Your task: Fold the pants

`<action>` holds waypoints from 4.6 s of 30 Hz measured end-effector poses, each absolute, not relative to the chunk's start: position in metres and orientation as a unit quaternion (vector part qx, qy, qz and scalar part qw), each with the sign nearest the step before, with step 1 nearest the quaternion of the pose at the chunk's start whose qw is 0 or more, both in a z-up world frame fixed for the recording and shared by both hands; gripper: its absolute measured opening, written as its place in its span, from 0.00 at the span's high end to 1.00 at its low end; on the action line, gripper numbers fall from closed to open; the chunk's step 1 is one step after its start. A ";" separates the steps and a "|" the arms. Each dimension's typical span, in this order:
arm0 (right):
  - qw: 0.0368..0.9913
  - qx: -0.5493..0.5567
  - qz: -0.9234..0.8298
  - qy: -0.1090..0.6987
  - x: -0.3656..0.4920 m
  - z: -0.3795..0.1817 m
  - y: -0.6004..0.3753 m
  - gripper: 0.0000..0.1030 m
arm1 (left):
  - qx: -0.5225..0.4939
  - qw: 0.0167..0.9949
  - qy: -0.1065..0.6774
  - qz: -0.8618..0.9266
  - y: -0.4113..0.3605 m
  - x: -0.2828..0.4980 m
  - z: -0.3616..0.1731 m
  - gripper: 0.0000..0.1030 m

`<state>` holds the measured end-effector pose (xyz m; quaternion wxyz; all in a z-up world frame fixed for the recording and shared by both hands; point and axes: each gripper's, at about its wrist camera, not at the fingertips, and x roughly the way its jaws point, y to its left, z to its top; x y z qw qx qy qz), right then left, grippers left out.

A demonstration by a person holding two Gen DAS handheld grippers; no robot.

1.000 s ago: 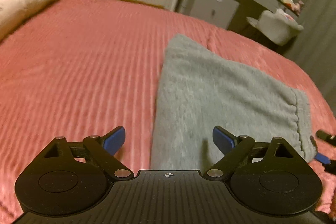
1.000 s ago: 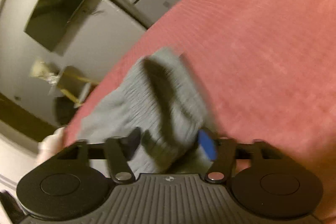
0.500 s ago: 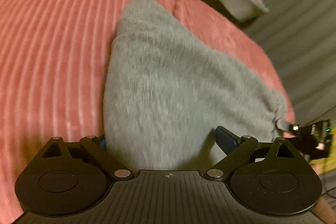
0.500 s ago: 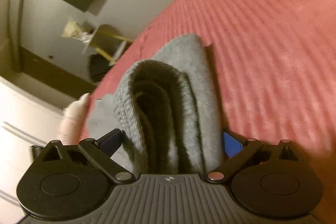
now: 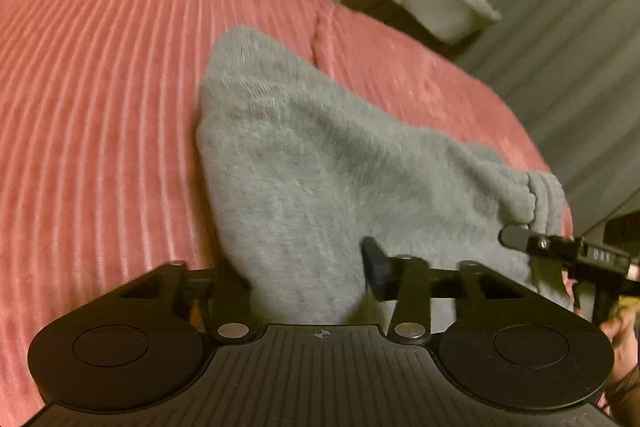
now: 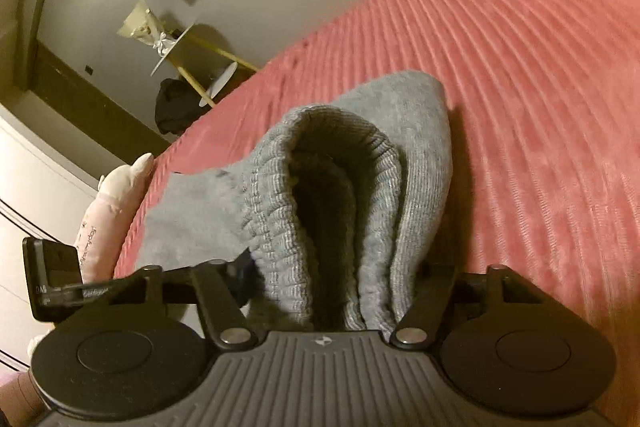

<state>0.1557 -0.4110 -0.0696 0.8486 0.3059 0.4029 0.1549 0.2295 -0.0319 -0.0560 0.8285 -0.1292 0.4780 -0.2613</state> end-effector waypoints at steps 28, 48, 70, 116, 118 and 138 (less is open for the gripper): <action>0.897 0.219 0.118 0.365 0.130 -0.018 -0.362 0.50 | -0.042 0.859 0.444 -0.251 -0.052 0.201 -0.020 0.68; 0.932 0.096 -0.036 0.347 0.151 0.000 -0.349 0.15 | 0.078 0.920 0.372 -0.093 -0.053 0.185 0.003 0.15; 0.926 0.075 -0.101 0.356 0.045 -0.021 -0.302 0.04 | 0.082 0.910 0.404 -0.050 -0.058 0.096 -0.015 0.05; 0.942 0.034 -0.115 0.312 0.012 -0.017 -0.241 0.04 | 0.059 0.928 0.361 -0.063 -0.066 0.050 -0.018 0.02; 0.941 0.037 -0.117 0.315 0.012 -0.018 -0.242 0.04 | 0.060 0.928 0.361 -0.064 -0.067 0.049 -0.018 0.02; 0.937 0.050 -0.115 0.325 0.013 -0.020 -0.249 0.04 | 0.067 0.928 0.359 -0.065 -0.067 0.049 -0.019 0.02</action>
